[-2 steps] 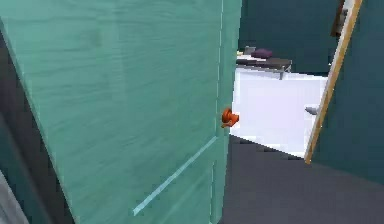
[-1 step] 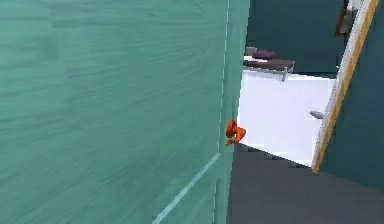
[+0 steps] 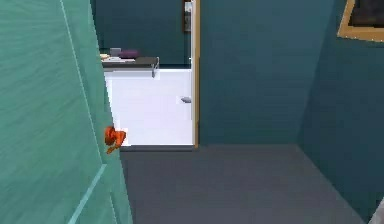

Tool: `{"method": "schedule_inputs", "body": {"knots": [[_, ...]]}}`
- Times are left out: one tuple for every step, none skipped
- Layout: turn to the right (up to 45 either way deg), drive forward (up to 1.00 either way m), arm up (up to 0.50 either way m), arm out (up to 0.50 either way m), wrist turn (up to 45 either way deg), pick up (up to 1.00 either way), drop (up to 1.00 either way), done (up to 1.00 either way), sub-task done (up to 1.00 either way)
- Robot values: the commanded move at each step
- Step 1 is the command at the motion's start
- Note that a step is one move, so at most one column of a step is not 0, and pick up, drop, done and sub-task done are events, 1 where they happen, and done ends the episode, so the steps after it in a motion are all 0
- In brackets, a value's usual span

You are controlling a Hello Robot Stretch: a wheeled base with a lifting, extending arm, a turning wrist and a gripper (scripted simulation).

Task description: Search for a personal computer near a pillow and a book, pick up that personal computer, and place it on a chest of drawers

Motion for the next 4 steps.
{"method": "schedule_inputs", "body": {"knots": [[0.0,1.00,0.00,0.00,0.0,0.00,0.00,0.00,0.00],[12.0,0.00,0.00,0.00,0.0,0.00,0.00,0.00,0.00],[0.0,0.05,0.00,0.00,0.0,0.00,0.00,0.00,0.00],[-30.0,0.00,0.00,0.00,0.0,0.00,0.00,0.00,0.00]]}}
